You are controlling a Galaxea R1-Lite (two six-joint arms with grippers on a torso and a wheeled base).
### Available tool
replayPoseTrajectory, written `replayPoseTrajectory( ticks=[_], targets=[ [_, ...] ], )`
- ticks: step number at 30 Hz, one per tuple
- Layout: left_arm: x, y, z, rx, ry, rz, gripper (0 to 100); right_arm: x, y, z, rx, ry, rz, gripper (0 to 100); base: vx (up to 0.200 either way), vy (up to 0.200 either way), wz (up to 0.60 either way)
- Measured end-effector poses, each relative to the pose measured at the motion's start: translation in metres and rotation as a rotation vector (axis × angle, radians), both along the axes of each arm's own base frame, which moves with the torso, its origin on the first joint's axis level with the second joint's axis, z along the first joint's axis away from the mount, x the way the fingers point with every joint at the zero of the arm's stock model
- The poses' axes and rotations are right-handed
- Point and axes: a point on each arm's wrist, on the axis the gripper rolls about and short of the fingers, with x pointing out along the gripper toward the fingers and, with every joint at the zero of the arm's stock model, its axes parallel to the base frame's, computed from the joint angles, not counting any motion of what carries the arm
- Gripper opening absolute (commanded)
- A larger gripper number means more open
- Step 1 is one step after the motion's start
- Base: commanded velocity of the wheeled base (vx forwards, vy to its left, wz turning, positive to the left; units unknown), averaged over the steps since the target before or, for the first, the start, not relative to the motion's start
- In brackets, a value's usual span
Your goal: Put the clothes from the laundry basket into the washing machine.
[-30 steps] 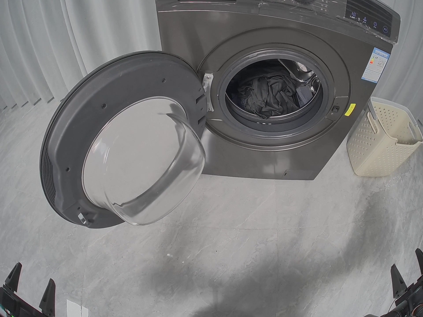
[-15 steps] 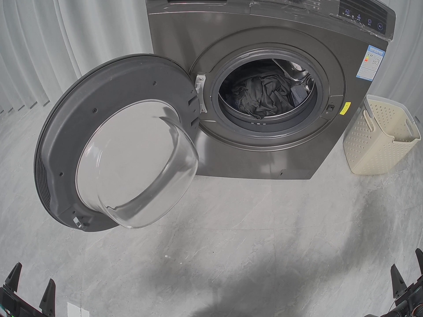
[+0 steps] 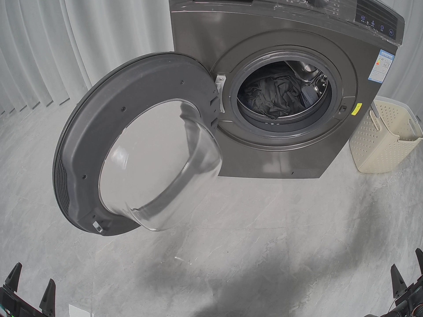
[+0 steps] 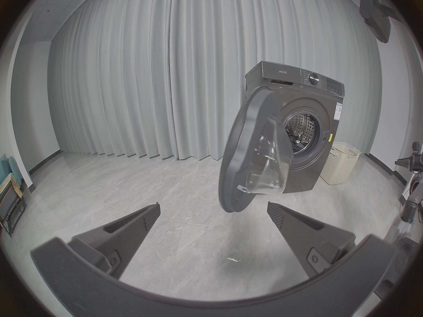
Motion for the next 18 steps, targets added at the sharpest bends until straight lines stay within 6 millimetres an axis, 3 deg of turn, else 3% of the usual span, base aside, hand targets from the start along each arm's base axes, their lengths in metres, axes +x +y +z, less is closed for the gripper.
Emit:
replayPoseTrajectory(
  ticks=[4, 13, 18],
  targets=[
    [0.0, 0.0, 0.0, -0.001, 0.0, 0.0, 100, 0.0, 0.0001, -0.0001, 0.001, 0.001, 0.0, 100, 0.0, 0.0, -0.3],
    [0.0001, 0.0, 0.0, -0.004, 0.001, 0.0, 100, 0.0, 0.0, 0.0001, 0.0, -0.001, -0.001, 100, 0.0, 0.2, 0.0],
    [0.0001, 0.0, 0.0, -0.002, 0.001, 0.0, 100, 0.0001, 0.0, 0.0001, 0.0, 0.0, -0.001, 100, 0.0, 0.0, 0.0]
  ],
)
